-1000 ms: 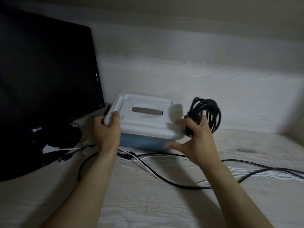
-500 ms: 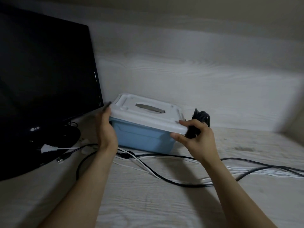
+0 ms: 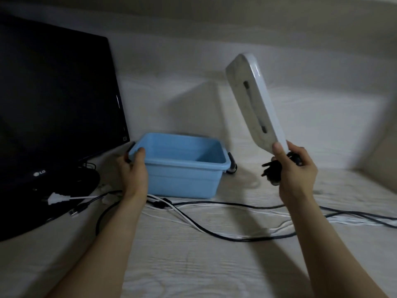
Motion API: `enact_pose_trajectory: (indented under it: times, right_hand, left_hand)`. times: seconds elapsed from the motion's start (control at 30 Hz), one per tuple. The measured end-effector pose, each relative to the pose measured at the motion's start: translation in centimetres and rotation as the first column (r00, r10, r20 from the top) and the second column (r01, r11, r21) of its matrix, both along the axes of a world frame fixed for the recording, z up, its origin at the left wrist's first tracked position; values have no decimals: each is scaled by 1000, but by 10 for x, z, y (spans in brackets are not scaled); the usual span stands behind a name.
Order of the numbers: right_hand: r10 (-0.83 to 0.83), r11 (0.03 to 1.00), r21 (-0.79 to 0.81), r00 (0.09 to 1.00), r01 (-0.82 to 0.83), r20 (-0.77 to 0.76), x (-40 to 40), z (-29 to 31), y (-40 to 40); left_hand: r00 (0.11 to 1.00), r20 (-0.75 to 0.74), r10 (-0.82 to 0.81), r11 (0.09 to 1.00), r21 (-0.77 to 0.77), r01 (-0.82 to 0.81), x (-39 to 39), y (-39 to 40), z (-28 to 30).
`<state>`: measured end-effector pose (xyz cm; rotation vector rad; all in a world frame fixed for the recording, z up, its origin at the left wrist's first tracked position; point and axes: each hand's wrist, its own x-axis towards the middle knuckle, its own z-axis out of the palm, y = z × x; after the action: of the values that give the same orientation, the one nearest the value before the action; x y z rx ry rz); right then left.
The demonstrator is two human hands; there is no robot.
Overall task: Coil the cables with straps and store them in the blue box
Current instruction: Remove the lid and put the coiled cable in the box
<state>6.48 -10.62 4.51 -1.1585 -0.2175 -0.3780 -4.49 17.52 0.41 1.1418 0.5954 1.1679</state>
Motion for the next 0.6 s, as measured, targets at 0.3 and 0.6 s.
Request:
enact_pose_trajectory:
  times: [0.3, 0.6]
  right_hand:
    - [-94, 871, -483, 996, 86, 8, 61, 0, -92]
    - [-141, 819, -561, 990, 122, 9, 66, 35, -107]
  left_hand:
    - [999, -38, 36, 999, 32, -35, 1, 0, -3]
    - [998, -28, 61, 997, 44, -60, 3, 0, -3]
